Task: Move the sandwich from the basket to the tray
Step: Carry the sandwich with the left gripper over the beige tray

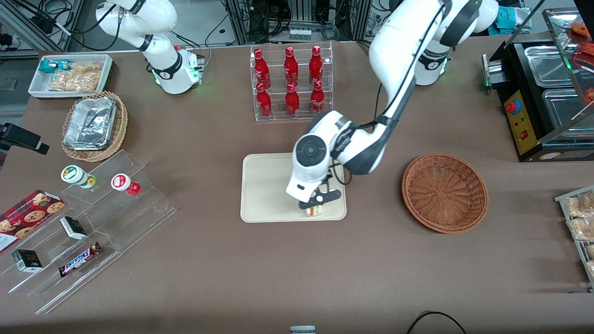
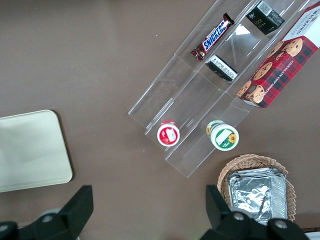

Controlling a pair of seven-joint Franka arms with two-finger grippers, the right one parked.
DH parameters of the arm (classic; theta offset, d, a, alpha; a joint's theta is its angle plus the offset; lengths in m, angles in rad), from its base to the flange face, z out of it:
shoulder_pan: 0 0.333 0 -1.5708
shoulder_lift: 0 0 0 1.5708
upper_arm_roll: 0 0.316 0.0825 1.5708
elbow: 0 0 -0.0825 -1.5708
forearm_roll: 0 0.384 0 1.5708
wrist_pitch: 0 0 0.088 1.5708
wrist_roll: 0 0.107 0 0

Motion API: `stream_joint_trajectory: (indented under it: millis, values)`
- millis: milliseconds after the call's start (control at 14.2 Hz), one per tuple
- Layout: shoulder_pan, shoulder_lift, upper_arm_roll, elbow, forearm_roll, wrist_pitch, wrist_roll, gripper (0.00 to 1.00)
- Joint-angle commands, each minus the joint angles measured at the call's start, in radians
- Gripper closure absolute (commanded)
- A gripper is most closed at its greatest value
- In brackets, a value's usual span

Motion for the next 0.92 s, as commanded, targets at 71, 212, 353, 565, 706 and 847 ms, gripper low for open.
stream_joint_trajectory:
  millis: [71,212,353,565,706,847]
  values:
    - [-0.033,0.061,0.005,0.051,-0.008,0.041,-0.017,1.0]
    - [-0.035,0.061,-0.015,0.046,-0.008,0.04,-0.013,1.0]
    - [-0.03,0.058,-0.03,0.043,-0.019,0.034,0.003,1.0]
    - [-0.03,0.064,-0.038,0.037,-0.025,0.038,0.012,0.99]
    - [-0.033,0.077,-0.038,0.023,-0.025,0.044,0.015,0.88]
    - [-0.032,0.074,-0.052,0.02,-0.026,0.049,0.0,0.01]
